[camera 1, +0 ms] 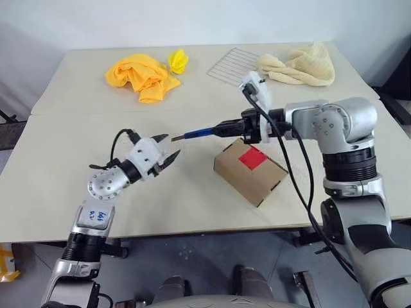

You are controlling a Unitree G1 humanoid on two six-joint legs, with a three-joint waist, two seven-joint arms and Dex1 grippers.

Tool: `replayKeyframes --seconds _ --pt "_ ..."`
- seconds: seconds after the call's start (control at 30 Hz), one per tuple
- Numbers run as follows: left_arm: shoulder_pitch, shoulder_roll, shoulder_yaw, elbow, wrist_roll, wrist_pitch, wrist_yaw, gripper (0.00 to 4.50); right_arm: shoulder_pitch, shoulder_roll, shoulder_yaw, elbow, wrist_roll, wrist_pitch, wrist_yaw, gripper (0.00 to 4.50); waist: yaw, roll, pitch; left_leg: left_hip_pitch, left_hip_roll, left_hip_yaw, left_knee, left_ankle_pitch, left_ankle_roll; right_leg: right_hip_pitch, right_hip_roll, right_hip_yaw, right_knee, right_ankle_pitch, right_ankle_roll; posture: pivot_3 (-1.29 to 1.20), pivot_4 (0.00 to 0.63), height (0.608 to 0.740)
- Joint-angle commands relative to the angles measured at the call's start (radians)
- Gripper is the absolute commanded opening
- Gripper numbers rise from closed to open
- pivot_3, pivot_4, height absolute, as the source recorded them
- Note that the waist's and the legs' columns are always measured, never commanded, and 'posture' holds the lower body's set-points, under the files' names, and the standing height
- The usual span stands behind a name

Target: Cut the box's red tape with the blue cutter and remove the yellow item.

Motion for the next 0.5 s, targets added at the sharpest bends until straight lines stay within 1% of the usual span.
replayKeyframes --seconds 0.03,0.07,0.1,0.2,0.37,0.43,0.5 --pt "0.012 0.043 0.056 -0.077 -0.123 0.135 -0.08 4.1 -0.043 -0.028 -0.042 -0.019 -0.002 -0.038 -0.009 0.16 0.0 0.0 0.0 0.0 0.0 0.0 0.0 0.0 0.0 0.0 0.0 0.0 0.0 0.0 0.0 0.0 0.15 0.74" --pt "0.019 0.054 0.063 -0.097 -0.166 0.188 -0.112 4.44 -0.044 -0.043 -0.049 -0.022 -0.006 -0.042 -0.013 0.16 0.0 0.0 0.0 0.0 0.0 0.0 0.0 0.0 0.0 0.0 0.0 0.0 0.0 0.0 0.0 0.0 0.15 0.74" --pt "0.024 0.062 0.065 -0.121 -0.205 0.234 -0.141 4.5 -0.042 -0.058 -0.056 -0.027 -0.008 -0.045 -0.017 0.16 0.001 0.0 0.0 0.0 0.0 0.0 0.0 0.0 0.0 0.0 0.0 0.0 0.0 0.0 0.0 0.0 0.15 0.74" --pt "0.021 0.058 0.052 -0.196 -0.297 0.345 -0.183 4.5 -0.021 -0.117 -0.064 -0.056 -0.019 -0.054 -0.025 0.16 0.006 -0.001 0.001 -0.001 0.0 0.0 0.001 0.0 0.0 0.0 0.0 0.0 0.0 0.0 0.0 0.0 0.15 0.74" --pt "-0.03 -0.012 -0.018 -0.25 -0.332 0.443 -0.158 4.5 0.046 -0.232 -0.141 -0.153 -0.003 -0.037 -0.039 0.16 0.023 -0.002 0.001 -0.001 0.0 0.0 0.001 0.0 0.0 0.0 0.0 0.0 -0.001 0.0 0.0 0.0 0.15 0.74" --pt "-0.062 -0.046 -0.052 -0.263 -0.365 0.575 -0.121 4.5 0.085 -0.279 -0.187 -0.212 0.013 -0.019 -0.043 0.16 0.026 -0.002 0.001 -0.001 0.0 0.0 0.001 0.0 0.0 0.0 0.0 0.001 0.0 0.0 0.0 0.0 0.15 0.74" --pt "-0.095 -0.08 -0.084 -0.277 -0.392 0.643 -0.112 4.12 0.128 -0.323 -0.234 -0.272 0.033 0.01 -0.046 0.16 0.031 -0.002 0.001 -0.001 0.0 0.0 0.002 0.0 0.0 0.0 0.0 0.001 0.0 0.0 0.0 0.0 0.15 0.74"
